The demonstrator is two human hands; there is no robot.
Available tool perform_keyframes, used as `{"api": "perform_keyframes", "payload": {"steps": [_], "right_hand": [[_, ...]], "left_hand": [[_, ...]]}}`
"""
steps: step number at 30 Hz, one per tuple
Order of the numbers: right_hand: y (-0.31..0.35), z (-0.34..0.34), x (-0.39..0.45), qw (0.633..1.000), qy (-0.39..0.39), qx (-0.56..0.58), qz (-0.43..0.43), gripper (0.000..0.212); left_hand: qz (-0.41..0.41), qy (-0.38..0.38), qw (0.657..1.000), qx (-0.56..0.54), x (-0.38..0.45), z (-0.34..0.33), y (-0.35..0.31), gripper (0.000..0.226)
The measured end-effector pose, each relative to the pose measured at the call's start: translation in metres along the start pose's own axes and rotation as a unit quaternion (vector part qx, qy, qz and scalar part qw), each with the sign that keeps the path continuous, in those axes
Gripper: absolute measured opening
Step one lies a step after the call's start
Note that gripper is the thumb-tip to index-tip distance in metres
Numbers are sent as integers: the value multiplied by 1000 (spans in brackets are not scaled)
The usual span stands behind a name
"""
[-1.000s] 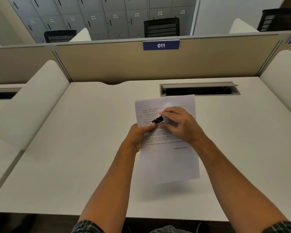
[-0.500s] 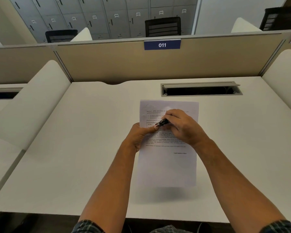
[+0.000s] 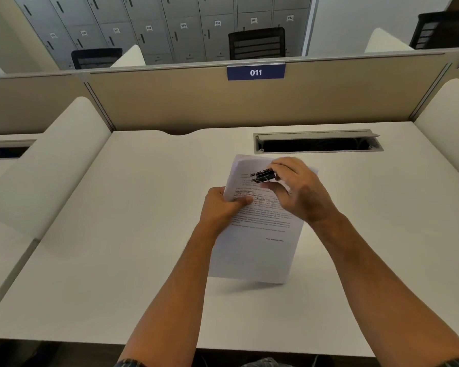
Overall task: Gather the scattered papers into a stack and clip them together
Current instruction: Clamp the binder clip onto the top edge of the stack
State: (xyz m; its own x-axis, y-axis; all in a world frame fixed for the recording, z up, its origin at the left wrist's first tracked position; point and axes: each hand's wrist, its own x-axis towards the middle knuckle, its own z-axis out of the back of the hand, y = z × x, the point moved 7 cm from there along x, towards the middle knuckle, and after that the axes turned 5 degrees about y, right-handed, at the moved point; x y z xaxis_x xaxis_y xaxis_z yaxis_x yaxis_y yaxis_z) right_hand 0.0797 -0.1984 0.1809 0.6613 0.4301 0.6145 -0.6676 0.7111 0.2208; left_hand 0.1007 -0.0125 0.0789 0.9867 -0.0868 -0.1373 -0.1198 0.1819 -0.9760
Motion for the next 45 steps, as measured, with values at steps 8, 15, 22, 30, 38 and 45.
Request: {"api": "perform_keyframes", "payload": {"steps": [8,15,22,30,38,45], "right_hand": [[-12,10,9,997,38,-65,34,33],[2,0,-4,999,-5,-38,-3,22],[-19,-38,-23,908,28,244,-340,20],[-38,-48,-34,815,-70,333,-469,32],[-33,-44,-24,847,-80,325,-414,22],[-26,-43,-8,887,-13,316,-336,27]], "left_hand": [[-11,-36,999,30,1,-3,-4,17],[-12,-20,995,-101,-3,-4,-7,40],[-95,-43,995,7,-8,-6,-26,81],[-130,-4,986,106,-9,-19,-33,63],[-102,-18,993,51,-2,-15,-31,25],[-103,-22,994,37,0,-14,-32,16]]}}
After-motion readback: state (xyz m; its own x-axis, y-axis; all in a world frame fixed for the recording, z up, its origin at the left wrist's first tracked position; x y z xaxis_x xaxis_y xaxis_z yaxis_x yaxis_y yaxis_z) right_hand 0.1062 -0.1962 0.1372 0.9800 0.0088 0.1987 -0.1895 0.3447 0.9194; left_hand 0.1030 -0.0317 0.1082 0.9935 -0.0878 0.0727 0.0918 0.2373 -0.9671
